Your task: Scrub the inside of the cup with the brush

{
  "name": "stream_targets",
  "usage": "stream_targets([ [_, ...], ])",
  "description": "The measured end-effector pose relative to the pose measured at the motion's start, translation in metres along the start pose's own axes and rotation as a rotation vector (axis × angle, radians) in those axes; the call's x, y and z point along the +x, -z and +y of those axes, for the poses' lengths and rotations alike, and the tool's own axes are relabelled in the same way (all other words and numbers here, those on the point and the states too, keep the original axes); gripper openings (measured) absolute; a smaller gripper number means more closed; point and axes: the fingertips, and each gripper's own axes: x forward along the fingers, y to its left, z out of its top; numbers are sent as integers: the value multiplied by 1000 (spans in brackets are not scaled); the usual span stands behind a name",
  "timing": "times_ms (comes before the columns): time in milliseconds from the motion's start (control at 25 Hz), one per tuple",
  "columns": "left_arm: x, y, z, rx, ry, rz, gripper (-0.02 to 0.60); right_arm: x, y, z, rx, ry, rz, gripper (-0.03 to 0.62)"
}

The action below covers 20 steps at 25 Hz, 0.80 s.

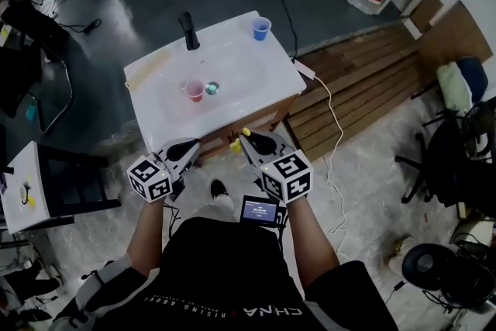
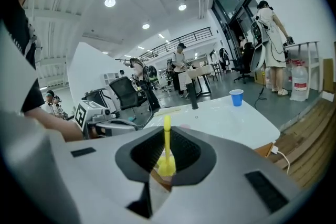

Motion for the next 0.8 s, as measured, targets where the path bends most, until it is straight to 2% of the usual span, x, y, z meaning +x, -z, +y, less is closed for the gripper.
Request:
stream_targets([
  [400, -4, -22, 81, 12, 14, 25, 4, 80, -34, -7, -15, 8, 14, 40],
  [680, 7, -20, 103, -14, -3, 33, 3, 103, -39, -21, -20, -20, 38, 40],
  [800, 16, -21, 110, -30, -35, 33, 5, 110, -44, -33, -28, -51, 48, 40],
])
